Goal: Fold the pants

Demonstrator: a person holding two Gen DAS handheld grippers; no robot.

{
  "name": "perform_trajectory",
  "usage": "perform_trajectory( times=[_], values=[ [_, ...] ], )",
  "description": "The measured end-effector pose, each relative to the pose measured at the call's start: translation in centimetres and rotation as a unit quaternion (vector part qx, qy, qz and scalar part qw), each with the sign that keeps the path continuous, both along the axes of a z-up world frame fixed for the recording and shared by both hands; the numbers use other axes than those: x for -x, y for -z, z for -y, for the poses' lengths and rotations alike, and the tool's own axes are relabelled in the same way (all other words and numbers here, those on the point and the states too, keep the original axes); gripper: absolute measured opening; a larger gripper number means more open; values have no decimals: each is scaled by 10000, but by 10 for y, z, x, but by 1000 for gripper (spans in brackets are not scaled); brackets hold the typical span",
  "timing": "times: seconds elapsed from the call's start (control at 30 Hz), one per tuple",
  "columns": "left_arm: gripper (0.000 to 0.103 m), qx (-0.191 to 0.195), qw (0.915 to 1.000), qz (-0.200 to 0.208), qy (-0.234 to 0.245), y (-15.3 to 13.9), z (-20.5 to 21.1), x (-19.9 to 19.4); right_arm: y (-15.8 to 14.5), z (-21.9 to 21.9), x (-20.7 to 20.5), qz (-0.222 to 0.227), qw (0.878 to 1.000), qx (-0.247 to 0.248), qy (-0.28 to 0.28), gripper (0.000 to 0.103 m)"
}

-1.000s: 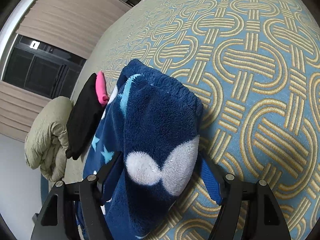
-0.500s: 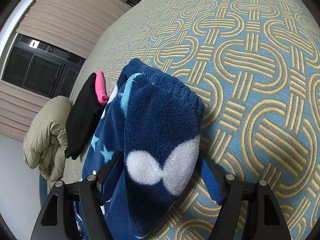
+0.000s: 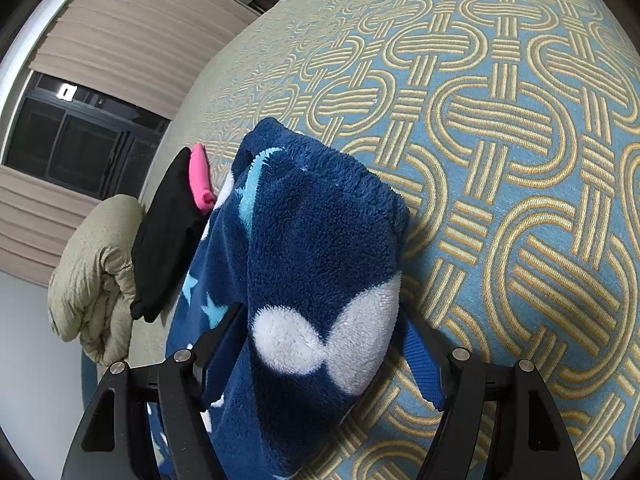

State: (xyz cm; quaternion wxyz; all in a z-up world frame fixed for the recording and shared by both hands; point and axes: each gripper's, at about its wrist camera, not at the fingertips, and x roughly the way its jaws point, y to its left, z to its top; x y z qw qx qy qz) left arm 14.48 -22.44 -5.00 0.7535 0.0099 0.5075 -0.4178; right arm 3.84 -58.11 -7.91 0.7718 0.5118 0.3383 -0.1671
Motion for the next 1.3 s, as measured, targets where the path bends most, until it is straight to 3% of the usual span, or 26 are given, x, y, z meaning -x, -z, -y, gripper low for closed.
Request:
perform_trajectory(
  times=[0.07, 0.27, 0.37, 0.43, 0.47, 0.53, 0.6, 0.8, 0.93, 1.07, 1.13, 1.17, 1.2, 1.23, 1.3],
  values=[
    [59, -145, 9997, 114, 143, 1, 8, 4, 0, 2, -1, 3, 10000, -79, 31, 76],
    [59, -100, 9990, 407, -144, -7, -2, 0, 1, 8, -3, 9, 9998, -161, 98, 76],
    [59, -327, 9959, 753, -370, -6, -4, -9, 2, 16, -2, 74, 9994, -214, 253, 76],
    [59, -328, 9975, 491, -394, 8, 0, -20, 2, 19, -4, 101, 9991, -148, 397, 75],
    [59, -365, 9984, 264, -349, 18, 5, -24, 1, 19, -7, 62, 9993, -49, 365, 72],
    [59, -515, 9978, 256, -342, 32, 12, -25, -7, 16, -16, -172, 9992, 304, 186, 27],
    [61, -544, 9972, 413, -294, 32, 15, -22, -16, 12, -20, -216, 9988, 443, 62, 20],
    [62, -113, 9988, 29, -473, 16, -9, -27, -78, -24, -24, 126, 9894, 1417, -287, 18],
    [62, 257, 9962, -60, -831, 3, -40, -30, -138, -94, -36, 575, 9585, 2594, -1037, 18],
    [62, 567, 9887, -36, -1388, -8, -87, -32, -177, -192, -46, 1065, 9059, 3587, -1982, 18],
    [63, 687, 9825, -43, -1732, -9, -121, -33, -179, -237, -51, 1216, 8802, 3863, -2475, 18],
    [63, 727, 9803, -76, -1834, -8, -132, -33, -174, -270, -56, 1264, 8590, 4051, -2864, 19],
    [63, 771, 9771, -127, -1977, -7, -146, -34, -168, -289, -60, 1246, 8453, 4156, -3118, 19],
    [63, 805, 9736, -188, -2130, -4, -160, -34, -153, -317, -67, 1132, 8258, 4269, -3506, 19],
    [63, 877, 9688, -318, -2296, 0, -180, -31, -120, -355, -82, 764, 8044, 4258, -4071, 19]
  ],
)
